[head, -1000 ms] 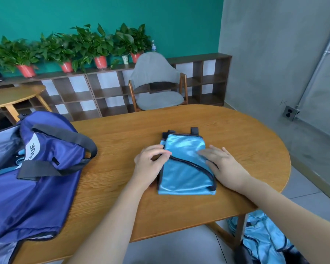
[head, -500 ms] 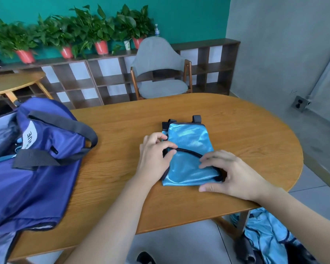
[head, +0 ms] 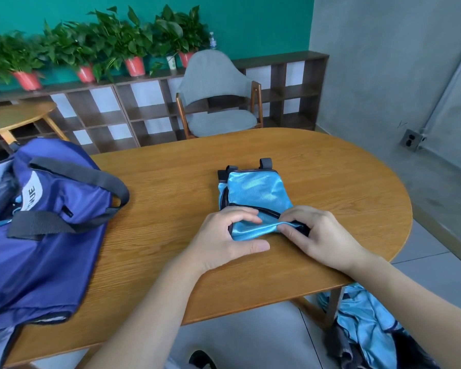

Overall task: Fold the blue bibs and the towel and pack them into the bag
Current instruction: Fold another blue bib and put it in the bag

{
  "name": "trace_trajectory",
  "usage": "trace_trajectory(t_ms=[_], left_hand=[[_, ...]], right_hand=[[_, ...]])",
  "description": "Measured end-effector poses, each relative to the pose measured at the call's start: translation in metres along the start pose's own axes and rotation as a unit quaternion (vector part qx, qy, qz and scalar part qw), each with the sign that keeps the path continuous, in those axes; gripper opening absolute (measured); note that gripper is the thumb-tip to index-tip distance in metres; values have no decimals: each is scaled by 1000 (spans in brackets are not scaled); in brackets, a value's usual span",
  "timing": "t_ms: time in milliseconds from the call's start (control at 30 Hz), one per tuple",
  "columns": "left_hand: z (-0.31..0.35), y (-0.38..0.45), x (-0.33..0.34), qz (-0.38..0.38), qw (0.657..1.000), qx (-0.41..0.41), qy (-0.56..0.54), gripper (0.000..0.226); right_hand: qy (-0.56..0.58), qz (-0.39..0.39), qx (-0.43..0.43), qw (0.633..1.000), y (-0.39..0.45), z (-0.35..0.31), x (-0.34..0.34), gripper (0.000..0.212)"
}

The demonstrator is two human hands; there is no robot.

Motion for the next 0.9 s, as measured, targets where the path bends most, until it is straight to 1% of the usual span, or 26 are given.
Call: trace_trajectory(t_ms=[100, 200, 233, 267, 333, 367, 400, 500, 567, 667, 800, 833, 900], left_hand=[[1, -1, -6, 72, 997, 19, 16, 28], [-4, -2, -14, 129, 992, 0, -7, 16], [-5, -2, -15, 143, 990, -2, -7, 14], [-5, -2, -16, 154, 988, 3, -12, 13], [-5, -2, -18, 172, 984, 19, -33, 9], [-4, -2, -19, 181, 982, 23, -43, 8], [-4, -2, -20, 190, 980, 26, -53, 7], [-2, -5, -22, 221, 971, 46, -77, 10], [-1, -6, -23, 235, 967, 53, -86, 14], [3, -6, -24, 235, 966, 58, -92, 11], [7, -6, -12, 166, 978, 36, -119, 10], [5, -6, -10, 164, 979, 29, -114, 13], [1, -5, -10, 181, 979, 22, -94, 26]], right_hand=[[18, 6, 26, 999, 1, 4, 0, 13], [23, 16, 36, 999, 1, 6, -2, 15], [23, 9, 42, 999, 1, 6, -2, 20], [24, -5, 50, 998, 2, 7, -1, 31], [28, -54, 76, 995, 1, 9, 3, 61], [28, -63, 84, 994, 2, 10, 5, 67], [33, -59, 90, 994, 2, 12, 6, 64], [63, -6, 102, 993, 2, 14, 0, 24], [94, 29, 106, 989, 1, 14, -5, 13], [148, 47, 123, 980, 0, 13, -12, 6], [197, 22, 165, 966, 0, 19, -10, 7], [200, 18, 176, 964, 0, 20, -9, 7], [200, 17, 192, 961, 0, 22, -8, 12]])
Point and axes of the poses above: each hand's wrist, its own y-axis towards the middle knuckle, its own x-axis out of the palm, z = x × y, the point moved 6 cm from there along y, towards the middle knuckle, and after that the axes turned 11 degrees about -y, right-handed, at the moved point
